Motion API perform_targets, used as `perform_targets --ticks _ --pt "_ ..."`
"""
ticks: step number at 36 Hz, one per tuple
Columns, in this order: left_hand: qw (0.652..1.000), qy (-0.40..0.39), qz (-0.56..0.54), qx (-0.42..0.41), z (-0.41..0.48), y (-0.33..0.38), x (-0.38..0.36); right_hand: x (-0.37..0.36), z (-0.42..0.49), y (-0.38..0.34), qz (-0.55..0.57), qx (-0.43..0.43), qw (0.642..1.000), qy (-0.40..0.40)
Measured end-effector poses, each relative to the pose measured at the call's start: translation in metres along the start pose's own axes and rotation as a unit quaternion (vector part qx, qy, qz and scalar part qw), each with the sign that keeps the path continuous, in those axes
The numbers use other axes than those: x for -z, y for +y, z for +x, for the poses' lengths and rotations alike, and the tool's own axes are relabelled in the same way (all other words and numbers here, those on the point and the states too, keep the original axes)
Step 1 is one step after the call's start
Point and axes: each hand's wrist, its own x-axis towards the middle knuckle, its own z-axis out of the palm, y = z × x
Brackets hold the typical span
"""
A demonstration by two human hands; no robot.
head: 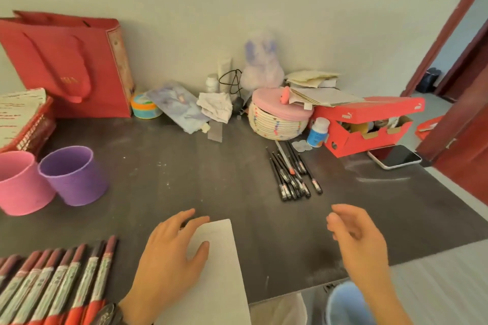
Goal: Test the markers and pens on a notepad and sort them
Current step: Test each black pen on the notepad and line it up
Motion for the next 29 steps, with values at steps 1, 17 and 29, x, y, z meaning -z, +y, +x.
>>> perform_targets --ticks 1,17,29 --pt "1.000 -0.013 0.012 0.005 -0.002 -0.005 0.001 -0.008 0.011 -0.003 -0.022 0.005 1.000 -0.018" --pt "1.000 -0.021 0.015 0.016 -0.006 -0.020 -0.001 -0.104 0.137 -0.024 -0.425 0.003 0.901 -0.092" --pt "1.000 0.010 -0.001 0.010 -0.006 -0.021 -0.004 -0.088 0.112 -0.043 -0.309 -0.021 0.950 -0.045"
